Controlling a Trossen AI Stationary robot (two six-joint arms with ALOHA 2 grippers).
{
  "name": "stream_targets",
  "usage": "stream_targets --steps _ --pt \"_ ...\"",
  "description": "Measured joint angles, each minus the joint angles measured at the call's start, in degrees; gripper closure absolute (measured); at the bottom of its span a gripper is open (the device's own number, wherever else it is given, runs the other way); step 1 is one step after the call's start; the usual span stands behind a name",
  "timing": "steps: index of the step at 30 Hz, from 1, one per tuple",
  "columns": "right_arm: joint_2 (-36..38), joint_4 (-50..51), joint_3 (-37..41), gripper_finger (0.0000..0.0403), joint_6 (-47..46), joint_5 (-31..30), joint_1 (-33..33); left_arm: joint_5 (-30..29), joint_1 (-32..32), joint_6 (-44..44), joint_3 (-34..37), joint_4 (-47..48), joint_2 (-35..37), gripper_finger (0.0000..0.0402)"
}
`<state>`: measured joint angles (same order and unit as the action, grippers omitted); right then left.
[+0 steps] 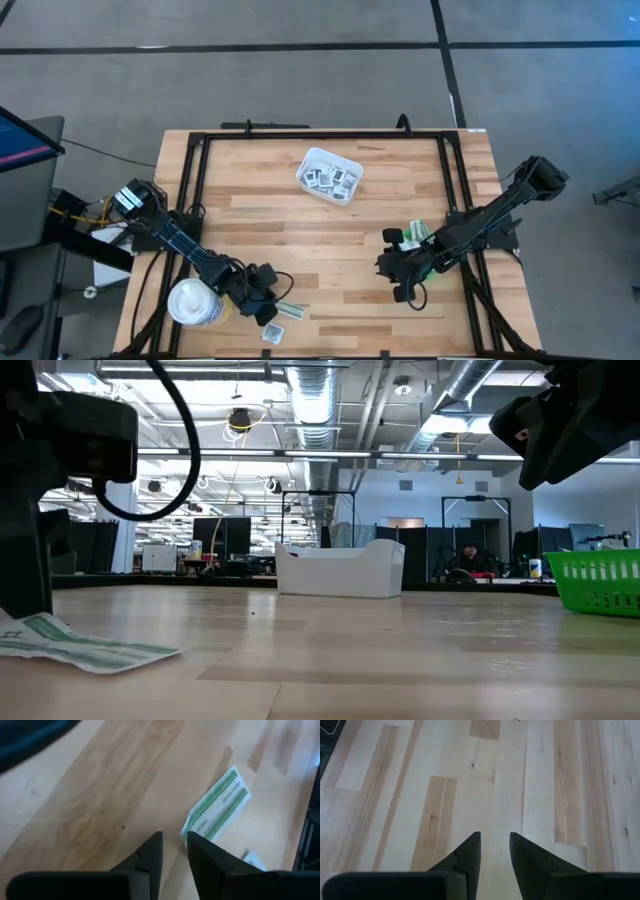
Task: Pick & Place First Aid Supplies
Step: Put the bandage pack into the green bin
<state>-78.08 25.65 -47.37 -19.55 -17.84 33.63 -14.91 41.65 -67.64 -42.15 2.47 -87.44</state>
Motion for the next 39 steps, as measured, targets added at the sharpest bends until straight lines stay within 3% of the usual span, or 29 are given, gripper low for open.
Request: stream_targets --steps 11,30,36,39 --pt "0.00 -0.73 0.00 0.0306 0.00 -0.01 -0.01 -1.15 0.00 1.09 1.92 -4.45 0.04 0.0372" --pt "0.00 -0.83 0.00 0.0306 0.02 -0.01 -0.02 -2.36 -0.39 2.89 1.64 -9.80 -3.82 0.0318" --pt "0.00 -0.85 0.00 0.0306 0.02 -0.03 -0.04 -1.22 -0.39 6.60 1.81 -9.39 -3.35 0.0385" --pt "0.00 -1.03 0.00 0.0306 0.02 -0.23 -0.04 -1.96 -0.30 9.27 1.82 -9.88 -3.27 0.0395"
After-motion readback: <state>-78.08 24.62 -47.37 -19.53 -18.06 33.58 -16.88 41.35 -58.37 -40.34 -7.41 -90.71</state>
